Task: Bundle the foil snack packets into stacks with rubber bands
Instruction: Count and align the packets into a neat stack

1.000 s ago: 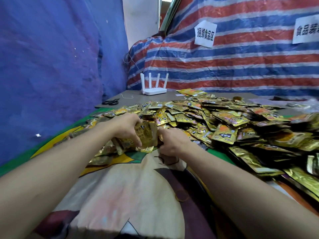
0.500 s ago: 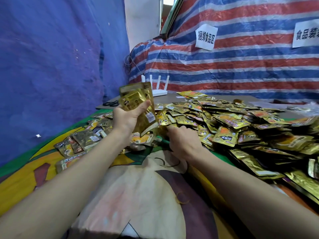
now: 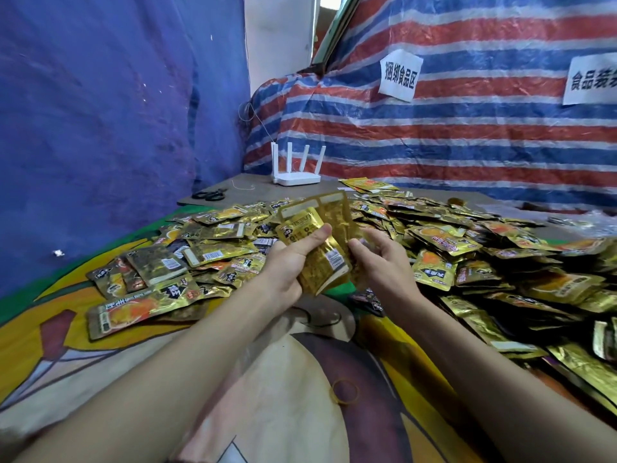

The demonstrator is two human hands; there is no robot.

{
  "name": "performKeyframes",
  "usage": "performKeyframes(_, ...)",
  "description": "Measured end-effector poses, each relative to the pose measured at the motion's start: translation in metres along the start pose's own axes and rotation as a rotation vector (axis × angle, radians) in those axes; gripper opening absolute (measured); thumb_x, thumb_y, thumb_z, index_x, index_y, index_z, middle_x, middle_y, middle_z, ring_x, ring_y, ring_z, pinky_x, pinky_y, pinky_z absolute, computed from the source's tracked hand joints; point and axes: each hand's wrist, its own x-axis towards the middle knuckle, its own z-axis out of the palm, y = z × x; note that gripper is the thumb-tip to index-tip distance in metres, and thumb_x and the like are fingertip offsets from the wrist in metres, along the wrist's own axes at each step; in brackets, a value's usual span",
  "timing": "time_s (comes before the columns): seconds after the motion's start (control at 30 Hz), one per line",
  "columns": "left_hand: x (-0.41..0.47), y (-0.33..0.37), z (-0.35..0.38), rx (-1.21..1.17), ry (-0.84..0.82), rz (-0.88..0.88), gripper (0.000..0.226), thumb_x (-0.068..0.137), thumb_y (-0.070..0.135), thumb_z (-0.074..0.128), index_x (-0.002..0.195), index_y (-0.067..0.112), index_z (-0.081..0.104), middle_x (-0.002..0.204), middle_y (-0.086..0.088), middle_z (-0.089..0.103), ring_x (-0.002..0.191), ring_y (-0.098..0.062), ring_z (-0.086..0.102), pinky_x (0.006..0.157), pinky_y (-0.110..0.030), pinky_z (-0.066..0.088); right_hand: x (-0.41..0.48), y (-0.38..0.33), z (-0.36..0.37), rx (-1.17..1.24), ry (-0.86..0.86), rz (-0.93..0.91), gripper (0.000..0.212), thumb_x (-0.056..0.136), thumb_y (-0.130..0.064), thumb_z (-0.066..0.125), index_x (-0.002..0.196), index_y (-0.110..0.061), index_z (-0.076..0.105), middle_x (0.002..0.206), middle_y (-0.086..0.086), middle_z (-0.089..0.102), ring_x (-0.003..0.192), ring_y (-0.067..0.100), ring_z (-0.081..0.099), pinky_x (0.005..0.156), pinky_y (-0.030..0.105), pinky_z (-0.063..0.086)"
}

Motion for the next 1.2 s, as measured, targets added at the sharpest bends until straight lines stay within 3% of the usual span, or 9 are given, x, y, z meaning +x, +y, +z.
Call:
performKeyframes(0.13, 0.001, 0.01, 0.007, 0.086, -0.013, 0.06, 0.094, 0.056, 0.025, 0.088, 0.136, -0.004, 0.049, 0.111, -0.024, 0.072, 0.094, -0.038, 0.074, 0.081, -0.056, 0.06, -0.002, 0.002, -0.005, 0.13, -0.105, 0.034, 0.022, 0.099, -0.005, 0.059, 0.111, -0.021, 0.067, 0.092, 0.001, 0.075, 0.081, 0.019, 0.074, 0.06, 0.034, 0.059)
performKeyframes(0.33, -0.003, 0.002, 0.011, 0.266, -0.114, 0.037, 0.098, 0.052, 0.025, 0.089, 0.135, -0.007, 0.049, 0.115, -0.024, 0.07, 0.102, -0.039, 0.071, 0.089, -0.055, 0.058, -0.005, -0.001, -0.014, 0.083, -0.171, 0.121, 0.037, 0.085, 0.013, 0.053, 0.106, -0.015, 0.065, 0.099, 0.005, 0.073, 0.094, 0.03, 0.072, 0.069, 0.047, 0.061)
performKeyframes(0.43, 0.002, -0.012, 0.015, 0.432, -0.146, 0.165, 0.072, 0.06, 0.02, 0.091, 0.122, 0.0, 0.06, 0.103, -0.014, 0.074, 0.092, -0.024, 0.074, 0.078, -0.037, 0.062, -0.007, 0.0, -0.013, 0.049, -0.013, 0.157, 0.03, 0.092, 0.0, 0.044, 0.088, -0.018, 0.067, 0.088, 0.009, 0.069, 0.08, 0.026, 0.067, 0.064, 0.035, 0.054)
performKeyframes(0.53, -0.003, -0.018, 0.025, 0.568, -0.166, 0.349, 0.04, 0.075, 0.005, 0.085, 0.105, 0.016, 0.062, 0.09, 0.003, 0.074, 0.079, -0.003, 0.072, 0.068, -0.018, 0.055, -0.009, -0.008, -0.008, 0.271, 0.042, 0.176, 0.057, 0.108, -0.037, 0.031, 0.079, -0.026, 0.079, 0.083, -0.002, 0.077, 0.075, 0.01, 0.073, 0.056, 0.02, 0.054)
performKeyframes(0.67, -0.021, -0.03, 0.035, 0.673, -0.297, 0.405, 0.05, 0.089, 0.006, 0.072, 0.127, 0.017, 0.04, 0.124, -0.017, 0.06, 0.115, -0.03, 0.061, 0.096, -0.037, 0.052, -0.011, -0.016, 0.001, 0.286, 0.122, 0.164, 0.054, 0.1, -0.057, 0.044, 0.126, -0.014, 0.065, 0.122, 0.013, 0.07, 0.114, 0.025, 0.067, 0.102, 0.043, 0.052)
performKeyframes(0.77, -0.027, -0.032, 0.034, 0.742, -0.366, 0.407, 0.058, 0.08, 0.016, 0.063, 0.127, 0.024, 0.031, 0.116, -0.01, 0.054, 0.099, -0.016, 0.057, 0.072, -0.011, 0.047, -0.012, -0.015, -0.003, 0.298, 0.157, 0.158, 0.052, 0.098, -0.054, 0.052, 0.117, -0.008, 0.067, 0.114, 0.014, 0.072, 0.107, 0.031, 0.07, 0.096, 0.047, 0.055)
performKeyframes(0.87, -0.024, -0.031, 0.03, 0.708, -0.358, 0.442, 0.048, 0.09, 0.001, 0.065, 0.126, 0.02, 0.04, 0.113, -0.009, 0.061, 0.099, -0.017, 0.063, 0.078, -0.019, 0.052, -0.013, -0.017, -0.003, 0.284, 0.215, 0.116, 0.045, 0.097, -0.051, 0.057, 0.105, -0.008, 0.069, 0.1, 0.012, 0.074, 0.094, 0.029, 0.073, 0.086, 0.044, 0.059)
performKeyframes(1.0, -0.017, -0.036, 0.017, 0.701, -0.295, 0.512, 0.039, 0.09, 0.014, 0.073, 0.123, 0.019, 0.054, 0.112, -0.002, 0.067, 0.104, -0.011, 0.066, 0.089, -0.024, 0.051, -0.017, -0.009, 0.003, 0.208, 0.181, 0.125, 0.043, 0.1, -0.051, 0.054, 0.104, -0.011, 0.071, 0.097, 0.009, 0.075, 0.095, 0.027, 0.073, 0.09, 0.045, 0.058)
performKeyframes(1.2, -0.009, -0.047, 0.0, 0.724, -0.325, 0.426, 0.083, 0.057, 0.037, 0.086, 0.129, 0.036, 0.044, 0.116, 0.003, 0.068, 0.109, -0.012, 0.067, 0.095, -0.033, 0.054, -0.021, -0.006, 0.007, 0.232, 0.175, 0.116, 0.043, 0.094, -0.049, 0.06, 0.104, -0.009, 0.07, 0.099, 0.013, 0.074, 0.094, 0.029, 0.071, 0.084, 0.042, 0.058)
